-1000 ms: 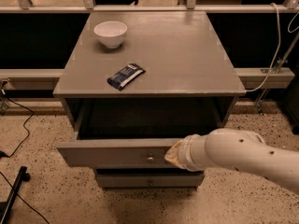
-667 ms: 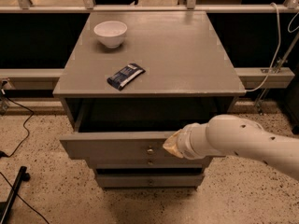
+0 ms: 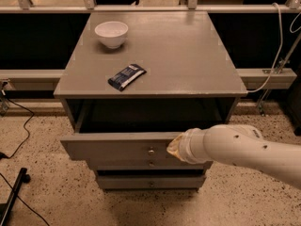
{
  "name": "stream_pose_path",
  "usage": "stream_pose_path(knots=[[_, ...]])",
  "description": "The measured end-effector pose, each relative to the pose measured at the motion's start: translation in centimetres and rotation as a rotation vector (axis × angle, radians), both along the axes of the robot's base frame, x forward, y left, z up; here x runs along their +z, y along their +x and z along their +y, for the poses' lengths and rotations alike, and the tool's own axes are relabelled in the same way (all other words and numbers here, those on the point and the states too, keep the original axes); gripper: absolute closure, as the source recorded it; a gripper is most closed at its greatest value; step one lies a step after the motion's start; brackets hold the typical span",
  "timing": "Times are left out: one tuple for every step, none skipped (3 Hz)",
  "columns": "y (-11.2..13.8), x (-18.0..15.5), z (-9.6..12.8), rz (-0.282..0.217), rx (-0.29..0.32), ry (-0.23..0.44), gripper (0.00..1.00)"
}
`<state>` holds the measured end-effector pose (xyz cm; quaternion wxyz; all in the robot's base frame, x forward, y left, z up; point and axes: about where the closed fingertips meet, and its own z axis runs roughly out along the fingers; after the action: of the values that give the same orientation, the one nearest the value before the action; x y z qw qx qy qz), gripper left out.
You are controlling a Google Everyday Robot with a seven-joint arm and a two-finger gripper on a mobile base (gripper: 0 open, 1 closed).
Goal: Close top drawer
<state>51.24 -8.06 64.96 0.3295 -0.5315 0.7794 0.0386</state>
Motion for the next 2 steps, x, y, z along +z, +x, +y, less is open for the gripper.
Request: stream_pose_path(knots=[[1.9, -0.5, -2.0, -0.122, 0.027, -0.067, 1.00], [3.5, -0.2, -4.0, -0.241, 0.054, -0.089, 1.00]])
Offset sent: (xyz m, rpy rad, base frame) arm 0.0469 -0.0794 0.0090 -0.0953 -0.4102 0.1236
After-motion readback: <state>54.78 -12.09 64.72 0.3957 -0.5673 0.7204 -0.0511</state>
